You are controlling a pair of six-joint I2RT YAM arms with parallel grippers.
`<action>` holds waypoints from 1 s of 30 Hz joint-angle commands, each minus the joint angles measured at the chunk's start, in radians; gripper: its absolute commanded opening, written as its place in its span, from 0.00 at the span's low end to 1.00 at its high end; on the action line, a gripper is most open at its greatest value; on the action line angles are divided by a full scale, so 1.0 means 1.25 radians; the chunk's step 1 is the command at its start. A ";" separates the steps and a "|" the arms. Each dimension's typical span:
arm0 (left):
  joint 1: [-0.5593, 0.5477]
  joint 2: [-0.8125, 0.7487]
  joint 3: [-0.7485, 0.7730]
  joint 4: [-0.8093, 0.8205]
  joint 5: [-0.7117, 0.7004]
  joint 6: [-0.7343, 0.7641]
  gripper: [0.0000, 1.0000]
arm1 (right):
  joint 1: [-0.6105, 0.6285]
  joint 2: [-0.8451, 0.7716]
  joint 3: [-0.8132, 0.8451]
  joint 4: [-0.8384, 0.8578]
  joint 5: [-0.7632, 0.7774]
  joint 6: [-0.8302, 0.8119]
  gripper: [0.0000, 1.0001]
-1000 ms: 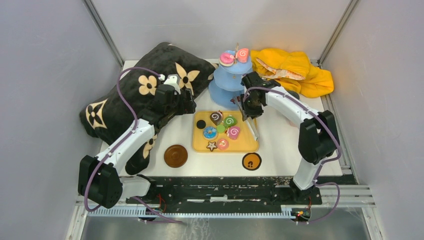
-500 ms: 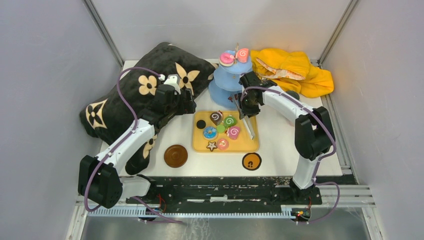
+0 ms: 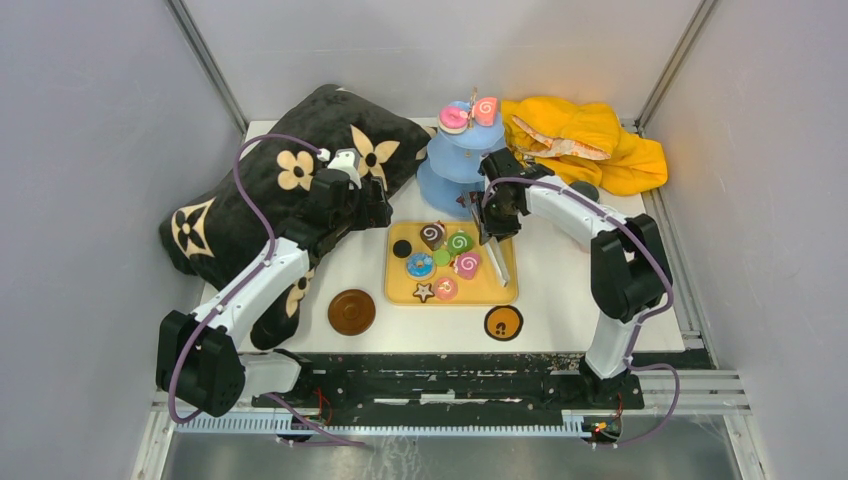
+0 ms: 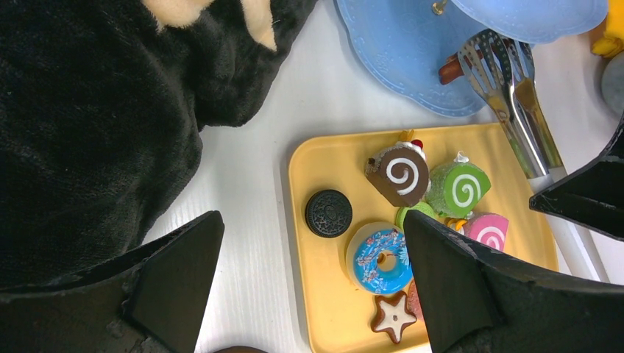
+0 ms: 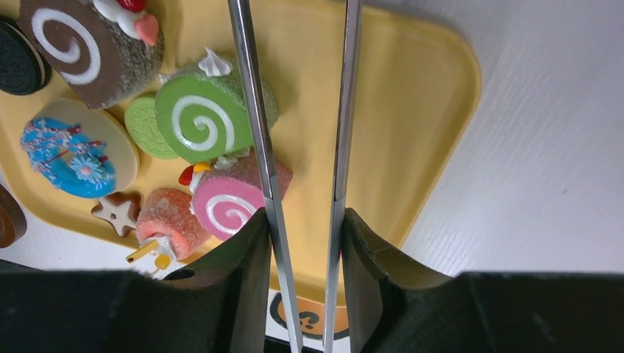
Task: Serve the afternoon tea
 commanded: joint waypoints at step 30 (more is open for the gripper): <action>0.003 -0.030 -0.010 0.029 0.004 -0.013 0.99 | -0.004 -0.121 -0.079 -0.023 -0.028 -0.007 0.18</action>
